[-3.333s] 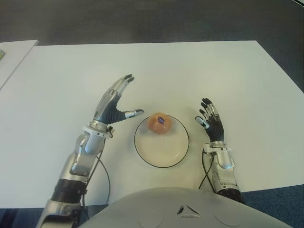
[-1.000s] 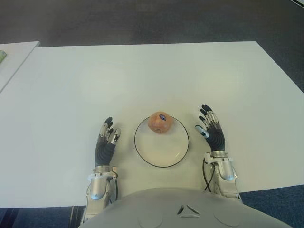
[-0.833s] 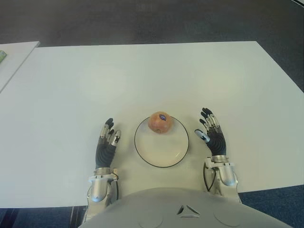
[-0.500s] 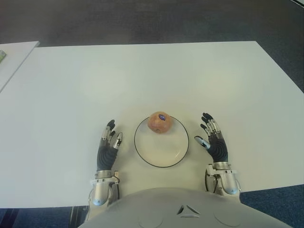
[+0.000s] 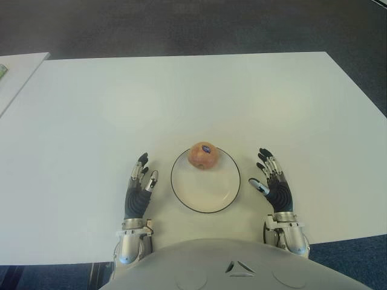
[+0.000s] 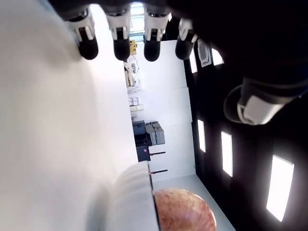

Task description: Put the apples into the plate.

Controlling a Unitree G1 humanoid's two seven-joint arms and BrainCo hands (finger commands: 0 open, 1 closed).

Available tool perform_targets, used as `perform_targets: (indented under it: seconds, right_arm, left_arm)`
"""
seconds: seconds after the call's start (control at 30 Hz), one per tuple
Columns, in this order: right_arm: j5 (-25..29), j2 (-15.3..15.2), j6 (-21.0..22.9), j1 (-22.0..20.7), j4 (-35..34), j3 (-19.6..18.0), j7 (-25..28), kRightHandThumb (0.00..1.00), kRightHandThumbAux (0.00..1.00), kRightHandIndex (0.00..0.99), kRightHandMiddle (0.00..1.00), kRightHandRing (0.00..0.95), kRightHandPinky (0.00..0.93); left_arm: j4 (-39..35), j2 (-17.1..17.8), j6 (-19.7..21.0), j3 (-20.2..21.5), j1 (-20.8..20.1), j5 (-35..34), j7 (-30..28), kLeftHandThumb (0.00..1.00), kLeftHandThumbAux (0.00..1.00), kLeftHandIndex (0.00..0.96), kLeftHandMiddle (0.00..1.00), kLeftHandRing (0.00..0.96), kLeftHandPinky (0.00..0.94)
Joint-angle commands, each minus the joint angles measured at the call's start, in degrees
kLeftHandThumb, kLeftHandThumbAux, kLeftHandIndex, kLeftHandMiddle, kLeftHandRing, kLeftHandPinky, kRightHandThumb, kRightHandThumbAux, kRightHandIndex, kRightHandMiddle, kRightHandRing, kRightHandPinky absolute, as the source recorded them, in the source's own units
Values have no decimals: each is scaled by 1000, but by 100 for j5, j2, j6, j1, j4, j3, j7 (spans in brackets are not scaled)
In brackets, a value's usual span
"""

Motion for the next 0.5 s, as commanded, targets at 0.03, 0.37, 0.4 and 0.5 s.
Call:
perform_targets:
  seconds: [0.03, 0.37, 0.4, 0.5]
  right_arm:
    - [-7, 11, 462, 355, 315, 40, 18, 67, 622, 0, 0, 0, 0]
    - [-66, -5, 496, 340, 289, 44, 4, 72, 606, 0, 0, 0, 0]
    - [-66, -11, 496, 339, 288, 47, 13, 71, 603, 0, 0, 0, 0]
    - [-51, -18, 511, 338, 282, 51, 32, 69, 597, 0, 0, 0, 0]
  left_arm:
    - [53, -37, 69, -32, 56, -4, -25, 9, 405, 0, 0, 0, 4]
    - [-34, -86, 220, -108, 108, -158, -114, 14, 405, 0, 0, 0, 1]
    - [-57, -88, 251, -114, 115, -181, -129, 13, 404, 0, 0, 0, 2]
    - [-138, -87, 329, -132, 150, -236, -180, 12, 401, 0, 0, 0, 1]
